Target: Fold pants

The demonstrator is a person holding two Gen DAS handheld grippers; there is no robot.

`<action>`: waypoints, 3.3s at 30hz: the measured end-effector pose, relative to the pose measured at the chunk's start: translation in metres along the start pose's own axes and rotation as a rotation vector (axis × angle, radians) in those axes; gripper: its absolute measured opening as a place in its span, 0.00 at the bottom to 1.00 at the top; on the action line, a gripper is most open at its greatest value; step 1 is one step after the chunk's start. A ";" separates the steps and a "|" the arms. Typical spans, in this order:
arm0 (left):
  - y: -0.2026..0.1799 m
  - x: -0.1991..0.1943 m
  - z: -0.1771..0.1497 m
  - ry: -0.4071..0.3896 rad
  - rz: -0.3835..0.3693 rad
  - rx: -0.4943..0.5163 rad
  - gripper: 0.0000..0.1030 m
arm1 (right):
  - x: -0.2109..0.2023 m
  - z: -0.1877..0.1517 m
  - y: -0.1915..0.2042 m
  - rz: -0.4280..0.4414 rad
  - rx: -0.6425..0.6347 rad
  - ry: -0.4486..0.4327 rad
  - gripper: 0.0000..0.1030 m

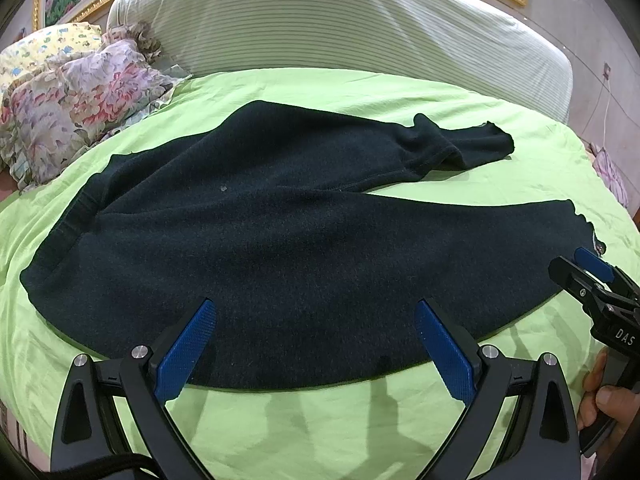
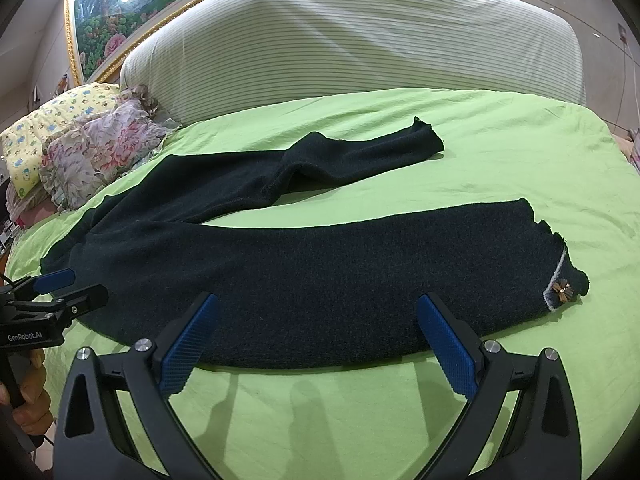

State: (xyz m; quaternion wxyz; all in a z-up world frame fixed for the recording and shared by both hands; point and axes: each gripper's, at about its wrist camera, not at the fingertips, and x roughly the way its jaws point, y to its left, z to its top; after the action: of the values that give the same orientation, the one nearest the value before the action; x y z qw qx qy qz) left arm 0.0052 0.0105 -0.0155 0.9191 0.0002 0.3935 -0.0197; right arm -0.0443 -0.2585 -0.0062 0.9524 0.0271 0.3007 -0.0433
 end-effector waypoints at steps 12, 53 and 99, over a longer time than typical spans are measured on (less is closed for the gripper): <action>0.001 0.000 0.000 0.007 -0.007 -0.005 0.97 | 0.001 0.000 -0.001 0.000 0.001 0.000 0.96; 0.012 0.028 0.060 0.043 -0.086 0.075 0.97 | 0.011 0.074 -0.032 0.060 0.034 -0.009 0.96; -0.006 0.157 0.202 0.303 -0.388 0.462 0.07 | 0.154 0.212 -0.136 0.110 0.013 0.229 0.03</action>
State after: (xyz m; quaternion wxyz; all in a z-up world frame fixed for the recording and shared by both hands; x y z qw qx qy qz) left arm 0.2592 -0.0044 0.0099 0.8050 0.1364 0.5035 -0.2826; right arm 0.1892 -0.4208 0.0749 0.9126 0.0544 0.4051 0.0104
